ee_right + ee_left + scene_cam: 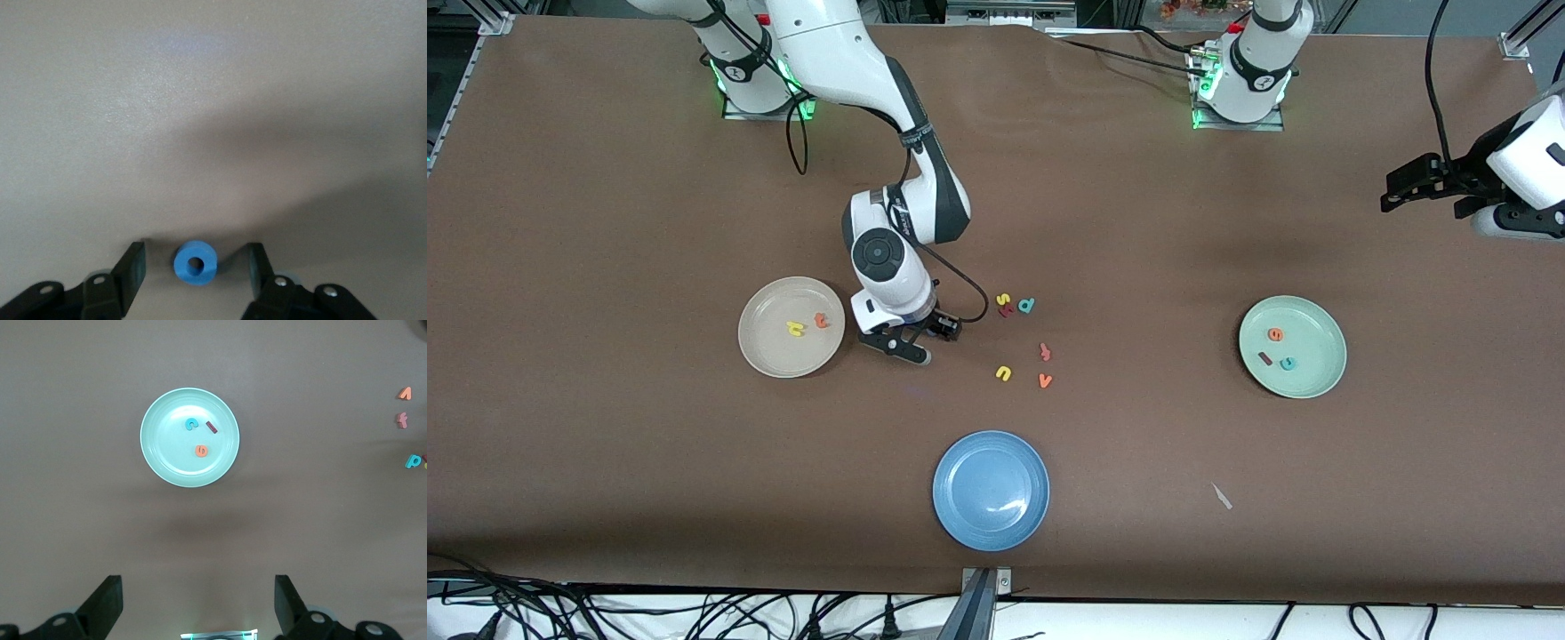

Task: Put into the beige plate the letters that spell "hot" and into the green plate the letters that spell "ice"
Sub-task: 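Carry the blue o toward the beige plate with the right gripper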

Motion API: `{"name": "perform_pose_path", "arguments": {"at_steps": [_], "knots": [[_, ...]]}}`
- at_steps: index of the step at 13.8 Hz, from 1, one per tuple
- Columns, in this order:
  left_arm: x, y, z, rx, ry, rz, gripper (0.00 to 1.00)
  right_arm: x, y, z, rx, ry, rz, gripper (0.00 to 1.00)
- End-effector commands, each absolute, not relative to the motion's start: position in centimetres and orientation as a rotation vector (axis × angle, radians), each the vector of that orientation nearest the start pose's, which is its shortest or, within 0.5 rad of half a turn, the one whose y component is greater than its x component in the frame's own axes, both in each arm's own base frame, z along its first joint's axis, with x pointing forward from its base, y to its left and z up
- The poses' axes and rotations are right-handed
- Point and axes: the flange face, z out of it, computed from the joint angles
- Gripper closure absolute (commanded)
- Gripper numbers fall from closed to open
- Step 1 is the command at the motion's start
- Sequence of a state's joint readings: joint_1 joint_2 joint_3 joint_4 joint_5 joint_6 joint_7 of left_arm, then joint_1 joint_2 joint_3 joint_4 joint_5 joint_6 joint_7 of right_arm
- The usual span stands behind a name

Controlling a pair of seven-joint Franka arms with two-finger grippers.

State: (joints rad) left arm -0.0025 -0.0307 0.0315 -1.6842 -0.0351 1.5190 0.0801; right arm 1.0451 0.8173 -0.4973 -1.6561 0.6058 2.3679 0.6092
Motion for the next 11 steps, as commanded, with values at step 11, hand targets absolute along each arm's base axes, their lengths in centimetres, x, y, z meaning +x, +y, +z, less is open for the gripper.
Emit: {"name": "perform_pose_path", "arguments": {"at_steps": [11], "knots": [[53.68, 1.67, 58.97, -3.163, 0.068, 0.224, 0.0, 55.7, 40.03, 17.57, -2.996, 0.567, 0.039, 0.64]]}}
